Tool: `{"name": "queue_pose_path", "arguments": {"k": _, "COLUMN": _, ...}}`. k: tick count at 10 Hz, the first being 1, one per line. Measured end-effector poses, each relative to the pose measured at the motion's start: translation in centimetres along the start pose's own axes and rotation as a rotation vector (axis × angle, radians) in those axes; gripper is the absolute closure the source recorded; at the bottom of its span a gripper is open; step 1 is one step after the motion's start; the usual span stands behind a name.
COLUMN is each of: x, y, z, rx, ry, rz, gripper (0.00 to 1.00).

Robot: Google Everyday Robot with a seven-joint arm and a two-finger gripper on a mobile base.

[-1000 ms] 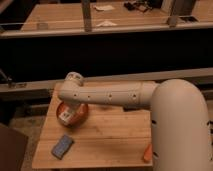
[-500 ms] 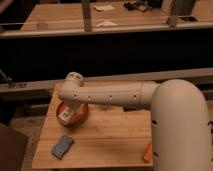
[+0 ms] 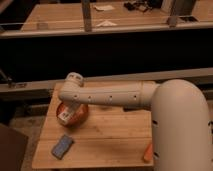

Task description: Place the bottle in the ceramic bowl

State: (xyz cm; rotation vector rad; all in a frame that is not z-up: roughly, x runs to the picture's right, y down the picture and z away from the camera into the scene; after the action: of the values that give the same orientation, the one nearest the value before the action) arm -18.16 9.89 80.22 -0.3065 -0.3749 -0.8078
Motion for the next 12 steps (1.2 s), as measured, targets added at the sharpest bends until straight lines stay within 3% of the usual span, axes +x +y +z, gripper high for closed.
{"name": "queue_pose_path", "arguments": {"k": 5, "x": 0.12, "y": -0.16, "z": 0.01, "rx": 0.006, "ry": -0.004, "rz": -0.003, "gripper": 0.86}}
{"name": "queue_pose_path", "arguments": {"k": 9, "x": 0.23, "y": -0.17, "z": -0.08, "rx": 0.013, "ry": -0.007, "rz": -0.004, "gripper": 0.8}}
{"name": "queue_pose_path", "arguments": {"k": 11, "x": 0.28, "y": -0.18, "z": -0.12, "rx": 0.017, "ry": -0.008, "rz": -0.007, "gripper": 0.65}}
{"name": "queue_pose_path", "arguments": {"k": 12, "x": 0.33, "y": -0.18, "z": -0.16, "rx": 0.02, "ry": -0.008, "rz": -0.008, "gripper": 0.62}}
